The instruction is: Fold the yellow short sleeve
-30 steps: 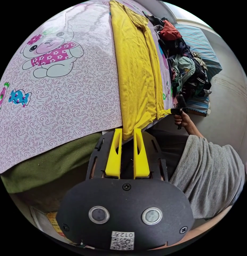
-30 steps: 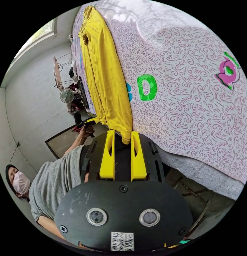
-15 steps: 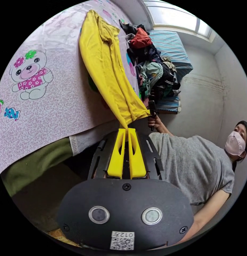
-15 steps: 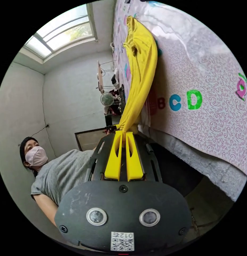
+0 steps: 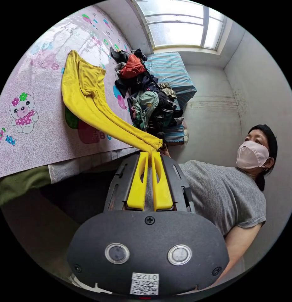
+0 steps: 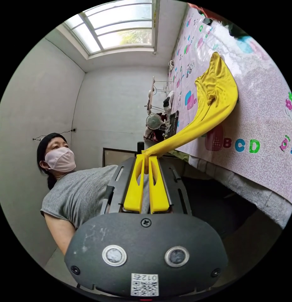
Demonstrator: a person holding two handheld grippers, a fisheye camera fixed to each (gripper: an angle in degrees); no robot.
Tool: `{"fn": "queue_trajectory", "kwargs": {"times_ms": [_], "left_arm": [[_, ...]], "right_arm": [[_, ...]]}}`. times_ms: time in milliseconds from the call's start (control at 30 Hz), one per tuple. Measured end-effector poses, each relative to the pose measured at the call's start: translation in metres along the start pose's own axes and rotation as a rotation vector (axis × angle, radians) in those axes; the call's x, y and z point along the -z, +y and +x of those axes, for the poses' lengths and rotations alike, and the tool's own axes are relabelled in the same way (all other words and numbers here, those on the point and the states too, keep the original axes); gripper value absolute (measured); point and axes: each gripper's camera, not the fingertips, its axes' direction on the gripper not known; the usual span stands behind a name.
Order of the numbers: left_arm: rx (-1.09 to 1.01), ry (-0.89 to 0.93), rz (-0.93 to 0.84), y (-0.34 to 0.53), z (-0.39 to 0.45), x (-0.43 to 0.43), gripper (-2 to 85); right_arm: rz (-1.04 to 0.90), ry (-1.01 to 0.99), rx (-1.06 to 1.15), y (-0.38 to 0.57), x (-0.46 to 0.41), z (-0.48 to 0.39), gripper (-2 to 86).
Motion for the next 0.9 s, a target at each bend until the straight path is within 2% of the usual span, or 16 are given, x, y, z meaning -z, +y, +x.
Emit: {"fn": "queue_trajectory", "kwargs": {"times_ms": [233,500,700,900], "left_arm": [[-0.007,-0.013,0.041,-0.028,-0.008,0.011,0.9],[-0.065,-0.048,-0.017,-0.119,-0.005,0.023,0.9],[-0.068,-0.061,-0.024,-0.216,-0.015,0.038,1.1],[0.006,-0.087,0.001,-0.337,-0.070,0.042,1.9]], "right_arm": [[0.017,0.038,0.045,-0.056,0.006,0.029,0.0],[0.020,0.075,0.077,-0.169,0.013,0.087,0.0],[0.038,0.112,0.073,-0.308,0.031,0.154,0.1],[0.018,0.232,-0.023,-0.488,0.044,0.291,0.8]]}}
